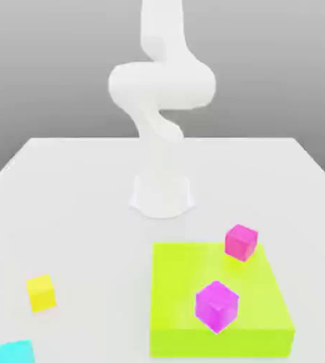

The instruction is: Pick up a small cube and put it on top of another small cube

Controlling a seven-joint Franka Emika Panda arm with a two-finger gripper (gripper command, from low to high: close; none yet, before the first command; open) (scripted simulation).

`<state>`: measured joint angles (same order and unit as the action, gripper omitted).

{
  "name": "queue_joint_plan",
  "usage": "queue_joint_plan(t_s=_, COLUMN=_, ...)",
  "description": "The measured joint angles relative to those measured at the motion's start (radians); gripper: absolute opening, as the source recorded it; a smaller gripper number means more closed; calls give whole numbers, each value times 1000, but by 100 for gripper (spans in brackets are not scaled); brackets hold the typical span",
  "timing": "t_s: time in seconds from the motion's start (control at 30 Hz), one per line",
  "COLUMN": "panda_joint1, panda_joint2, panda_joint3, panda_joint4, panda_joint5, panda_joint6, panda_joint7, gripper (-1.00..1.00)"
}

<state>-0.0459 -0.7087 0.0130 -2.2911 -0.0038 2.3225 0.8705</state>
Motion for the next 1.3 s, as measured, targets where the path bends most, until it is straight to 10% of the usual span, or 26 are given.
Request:
queue_joint_plan(t_s=1.13, panda_joint1=-324, panda_joint2=1236, panda_joint3=-57, panda_joint4=133, panda_joint5=54, panda_joint6=363, panda_joint7=808, gripper=0)
queue_joint_plan(t_s=1.17, panda_joint1=-327, panda_joint2=1268, panda_joint3=-54, panda_joint4=141, panda_joint5=56, panda_joint6=387, panda_joint7=807, gripper=-100)
queue_joint_plan(t_s=1.3, panda_joint1=-327, panda_joint2=1268, panda_joint3=-54, panda_joint4=141, panda_joint5=56, panda_joint6=389, panda_joint7=807, gripper=-100)
